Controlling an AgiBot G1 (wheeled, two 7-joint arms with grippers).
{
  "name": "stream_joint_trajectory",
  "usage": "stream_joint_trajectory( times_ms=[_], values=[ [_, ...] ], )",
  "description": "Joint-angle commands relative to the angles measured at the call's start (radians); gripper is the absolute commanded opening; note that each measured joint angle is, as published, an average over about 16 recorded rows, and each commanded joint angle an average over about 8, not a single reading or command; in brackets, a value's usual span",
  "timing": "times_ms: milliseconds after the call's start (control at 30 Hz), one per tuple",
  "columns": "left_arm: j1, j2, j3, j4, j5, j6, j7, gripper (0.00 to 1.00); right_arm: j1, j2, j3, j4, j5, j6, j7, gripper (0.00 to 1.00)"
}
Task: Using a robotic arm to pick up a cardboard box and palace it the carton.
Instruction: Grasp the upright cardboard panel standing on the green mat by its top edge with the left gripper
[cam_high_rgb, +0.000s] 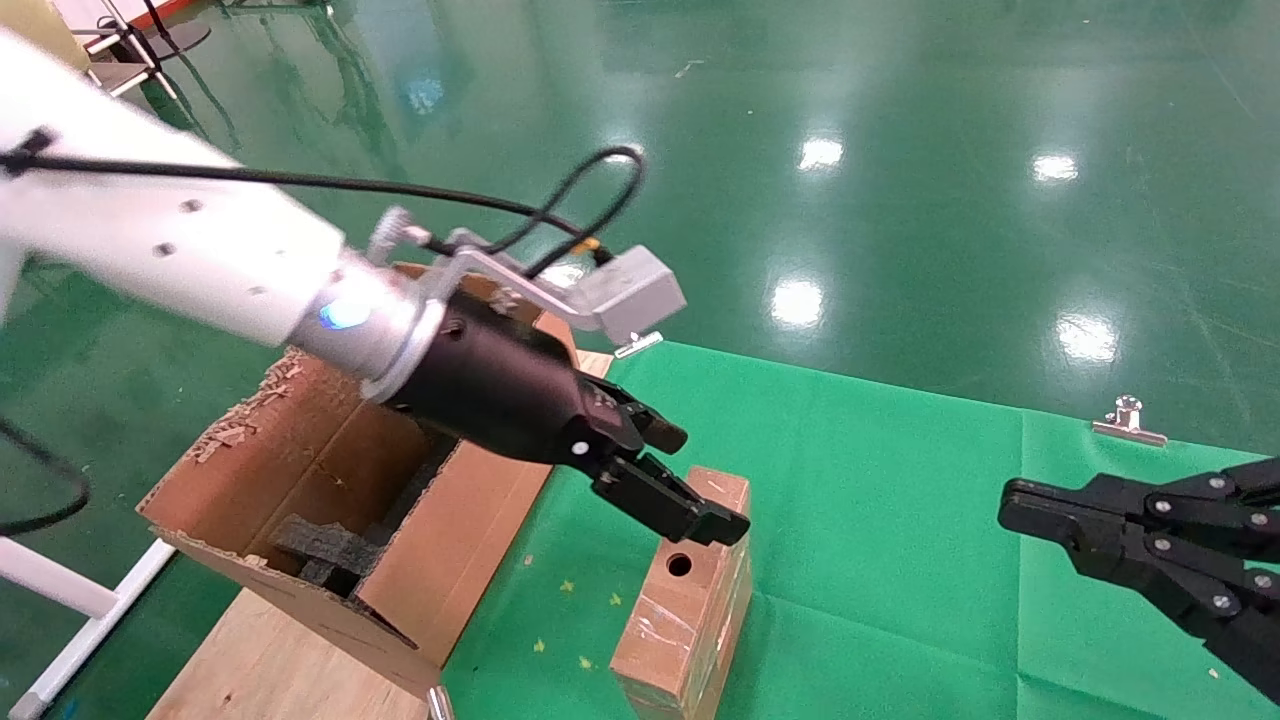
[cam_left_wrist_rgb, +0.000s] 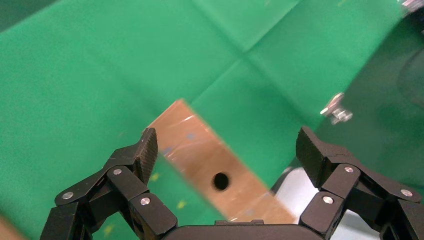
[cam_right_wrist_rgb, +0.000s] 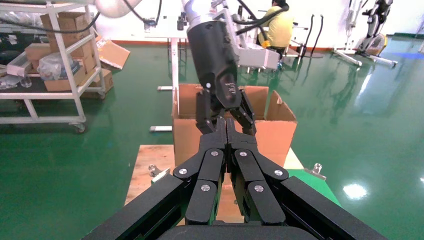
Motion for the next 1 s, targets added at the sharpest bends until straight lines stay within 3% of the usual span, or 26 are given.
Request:
stream_joint_trajectory(
  times_ms=[33, 433, 933, 967, 1000],
  values=[
    [-0.05, 0.03, 0.051, -0.001, 0.038, 0.01, -0.071, 1.0, 0.0, 0.0, 0.0, 0.0, 0.0, 0.0, 0.0, 0.0],
    [-0.205, 0.131, 0.362, -0.001, 0.046, -0.001, -0.259, 1.0, 0.0, 0.0, 0.0, 0.0, 0.0, 0.0, 0.0, 0.0],
    [-0.223, 0.195, 0.486, -0.007, 0.06, -0.04, -0.38, 1.0, 0.0, 0.0, -0.001, 0.0, 0.0, 0.0, 0.0, 0.0],
    [-0.222, 0.2, 0.492, -0.007, 0.065, -0.042, -0.388, 1.0, 0.0, 0.0, -0.001, 0.0, 0.0, 0.0, 0.0, 0.03],
    [-0.221, 0.205, 0.497, -0.007, 0.07, -0.044, -0.395, 1.0, 0.0, 0.0, -0.001, 0.0, 0.0, 0.0, 0.0, 0.15]
  ],
)
